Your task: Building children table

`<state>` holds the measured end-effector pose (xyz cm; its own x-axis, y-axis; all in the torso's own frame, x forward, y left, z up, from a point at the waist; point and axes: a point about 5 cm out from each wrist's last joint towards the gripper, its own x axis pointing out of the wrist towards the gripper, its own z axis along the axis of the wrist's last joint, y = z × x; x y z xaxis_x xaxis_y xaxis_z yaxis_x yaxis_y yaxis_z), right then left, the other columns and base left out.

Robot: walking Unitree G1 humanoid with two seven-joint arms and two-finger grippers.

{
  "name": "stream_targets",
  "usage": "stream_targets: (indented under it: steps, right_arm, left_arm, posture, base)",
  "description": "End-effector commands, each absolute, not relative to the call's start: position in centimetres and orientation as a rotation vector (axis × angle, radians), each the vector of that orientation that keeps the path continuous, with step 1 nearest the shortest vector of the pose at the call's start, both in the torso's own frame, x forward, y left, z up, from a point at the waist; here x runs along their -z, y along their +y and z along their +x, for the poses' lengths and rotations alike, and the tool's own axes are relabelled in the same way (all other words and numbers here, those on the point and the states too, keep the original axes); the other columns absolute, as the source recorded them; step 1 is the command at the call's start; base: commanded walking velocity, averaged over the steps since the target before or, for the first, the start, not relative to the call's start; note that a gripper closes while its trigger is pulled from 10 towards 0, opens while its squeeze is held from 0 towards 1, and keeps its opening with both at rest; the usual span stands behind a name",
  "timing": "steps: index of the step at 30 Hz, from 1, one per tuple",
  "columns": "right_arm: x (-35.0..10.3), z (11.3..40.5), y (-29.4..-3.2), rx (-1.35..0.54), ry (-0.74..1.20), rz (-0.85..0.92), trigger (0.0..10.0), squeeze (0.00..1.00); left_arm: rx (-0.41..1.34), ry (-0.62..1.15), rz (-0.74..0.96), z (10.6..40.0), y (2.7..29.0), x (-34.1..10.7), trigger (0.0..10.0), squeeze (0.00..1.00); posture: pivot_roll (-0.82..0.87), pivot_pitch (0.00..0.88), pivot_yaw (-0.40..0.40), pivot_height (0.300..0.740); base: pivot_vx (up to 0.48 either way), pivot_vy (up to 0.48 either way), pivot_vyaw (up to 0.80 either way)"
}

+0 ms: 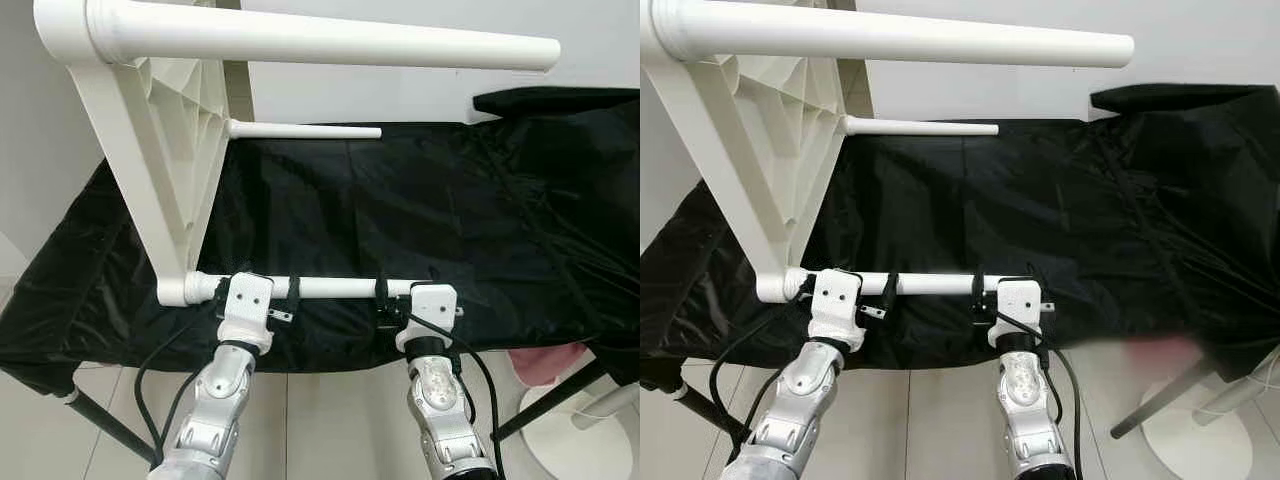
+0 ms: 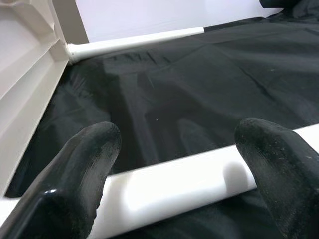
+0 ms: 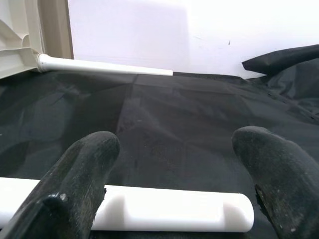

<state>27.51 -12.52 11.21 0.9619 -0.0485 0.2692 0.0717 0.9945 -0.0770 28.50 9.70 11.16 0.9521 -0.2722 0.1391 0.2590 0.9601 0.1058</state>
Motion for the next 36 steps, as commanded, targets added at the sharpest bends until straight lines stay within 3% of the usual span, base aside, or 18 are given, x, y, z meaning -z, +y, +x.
stream_targets:
  steps: [1, 14, 15, 16, 17, 20, 21, 22, 23, 27, 28, 29, 32, 33, 36]
  right_arm:
    - [-10.8, 27.4, -12.8, 0.076, -0.261, -0.106, 10.0, 0.00]
    - [-11.5, 28.6, -13.3, 0.086, -0.286, -0.118, 10.0, 0.00]
    - [-11.6, 28.7, -13.2, 0.065, -0.292, -0.102, 10.0, 0.00]
    - [-11.6, 28.7, -13.2, 0.065, -0.292, -0.102, 10.0, 0.00]
    - [-11.6, 28.8, -13.2, 0.065, -0.296, -0.106, 10.0, 1.00]
    - [-11.5, 28.9, -13.3, 0.069, -0.297, -0.111, 10.0, 1.00]
    - [-11.6, 28.9, -13.2, 0.051, -0.303, -0.096, 10.0, 0.00]
    - [-11.6, 28.9, -13.2, 0.051, -0.303, -0.096, 10.0, 0.00]
    - [-11.6, 28.8, -13.1, 0.047, -0.308, -0.091, 10.0, 1.00]
    - [-11.6, 28.7, -13.1, 0.043, -0.310, -0.091, 10.0, 1.00]
    - [-11.6, 28.8, -13.0, 0.035, -0.307, -0.092, 10.0, 0.95]
    - [-11.7, 28.9, -13.0, 0.037, -0.308, -0.101, 10.0, 1.00]
    - [-11.9, 29.0, -13.2, 0.040, -0.310, -0.110, 10.0, 1.00]
    - [-11.7, 29.0, -13.4, 0.045, -0.306, -0.123, 10.0, 0.03]
    - [-11.2, 28.5, -14.0, 0.051, -0.293, -0.133, 10.0, 0.00]
  left_arm:
    - [0.321, -0.137, 0.096, 28.6, 9.2, -10.9, 10.0, 0.00]
    - [0.356, -0.157, 0.098, 29.7, 8.3, -11.4, 10.0, 0.00]
    - [0.377, -0.161, 0.083, 29.7, 8.1, -11.5, 10.0, 0.39]
    - [0.377, -0.161, 0.083, 29.7, 8.1, -11.5, 10.0, 0.39]
    - [0.369, -0.169, 0.108, 29.8, 8.1, -11.5, 10.0, 1.00]
    - [0.355, -0.162, 0.126, 30.1, 8.2, -11.5, 10.0, 1.00]
    - [0.369, -0.162, 0.097, 30.1, 8.4, -11.5, 10.0, 0.21]
    - [0.369, -0.162, 0.097, 30.1, 8.4, -11.5, 10.0, 0.21]
    - [0.373, -0.167, 0.080, 30.1, 8.6, -11.6, 10.0, 1.00]
    - [0.371, -0.172, 0.078, 30.2, 8.8, -11.7, 10.0, 1.00]
    - [0.348, -0.174, 0.098, 30.2, 9.1, -11.7, 10.0, 0.00]
    - [0.321, -0.179, 0.120, 30.2, 9.3, -11.8, 10.0, 0.00]
    - [0.298, -0.182, 0.130, 30.1, 9.5, -11.9, 10.0, 0.00]
    - [0.286, -0.176, 0.119, 30.0, 9.5, -11.7, 10.0, 0.00]
    - [0.267, -0.160, 0.122, 29.6, 9.9, -11.1, 10.0, 0.00]
  posture:
    - [-0.08, 0.000, 0.088, 0.740]
    - [-0.08, 0.000, 0.086, 0.740]
    - [-0.08, 0.000, 0.087, 0.740]
    - [-0.08, 0.000, 0.087, 0.740]
    - [-0.08, 0.000, 0.090, 0.740]
    - [-0.07, 0.000, 0.090, 0.740]
    - [-0.07, 0.000, 0.082, 0.740]
    - [-0.07, 0.000, 0.082, 0.740]
    - [-0.06, 0.000, 0.076, 0.740]
    - [-0.06, 0.000, 0.076, 0.740]
    - [-0.04, 0.000, 0.057, 0.740]
    - [-0.04, 0.000, 0.052, 0.740]
    - [-0.04, 0.000, 0.051, 0.740]
    - [-0.04, 0.000, 0.048, 0.740]
    - [-0.05, 0.000, 0.050, 0.740]
  base:
    - [0.000, 0.000, 0.00]
    - [0.000, 0.000, 0.00]
    - [0.000, 0.000, 0.00]
    - [0.000, 0.000, 0.00]
    - [0.000, 0.000, 0.00]
    - [0.000, 0.000, 0.00]
    - [0.000, 0.000, 0.00]
    - [0.000, 0.000, 0.00]
    - [0.000, 0.000, 0.00]
    - [0.000, 0.000, 0.00]
    - [0.000, 0.000, 0.00]
    - [0.000, 0.000, 0.00]
    - [0.000, 0.000, 0.00]
    - [0.000, 0.000, 0.00]
    - [0.000, 0.000, 0.00]
